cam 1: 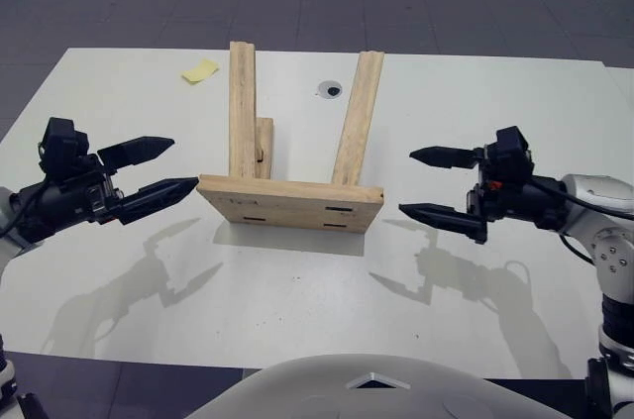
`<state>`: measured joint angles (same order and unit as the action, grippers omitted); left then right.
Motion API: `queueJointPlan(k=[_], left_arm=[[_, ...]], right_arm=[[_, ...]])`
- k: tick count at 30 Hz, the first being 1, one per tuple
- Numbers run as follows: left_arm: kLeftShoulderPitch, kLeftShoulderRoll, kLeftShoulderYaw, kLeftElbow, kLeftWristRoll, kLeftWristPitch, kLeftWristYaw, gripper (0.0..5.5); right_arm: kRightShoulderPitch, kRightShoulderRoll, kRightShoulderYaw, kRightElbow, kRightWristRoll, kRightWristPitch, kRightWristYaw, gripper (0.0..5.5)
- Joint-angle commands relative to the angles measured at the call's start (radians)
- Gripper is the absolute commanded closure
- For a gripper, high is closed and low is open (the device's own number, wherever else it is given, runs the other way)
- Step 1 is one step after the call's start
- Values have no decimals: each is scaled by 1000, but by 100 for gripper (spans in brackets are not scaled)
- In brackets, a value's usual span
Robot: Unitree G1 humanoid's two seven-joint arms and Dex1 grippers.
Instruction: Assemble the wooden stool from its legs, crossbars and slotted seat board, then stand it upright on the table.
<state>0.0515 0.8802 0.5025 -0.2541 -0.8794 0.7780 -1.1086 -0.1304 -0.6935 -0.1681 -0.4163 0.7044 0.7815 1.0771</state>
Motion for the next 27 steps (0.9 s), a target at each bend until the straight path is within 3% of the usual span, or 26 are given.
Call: queueJointPlan(k=[1,16,19,27], left_arm=[[-33,-7,-90,17,37,-13,-1,10],[-25,-35,-184,81,61,-24,2,10],[-19,-41,-178,92,58,-21,3,53],[-10,-51,-177,110,54,-16,2,185]], right_arm=[[-23,-4,44,35,-8,-22,-1,12],[-48,18,143,87,-8,-36,-21,12],[-56,24,163,89,-10,-33,-29,10],[-45,9,198,64,-10,-25,-24,132]])
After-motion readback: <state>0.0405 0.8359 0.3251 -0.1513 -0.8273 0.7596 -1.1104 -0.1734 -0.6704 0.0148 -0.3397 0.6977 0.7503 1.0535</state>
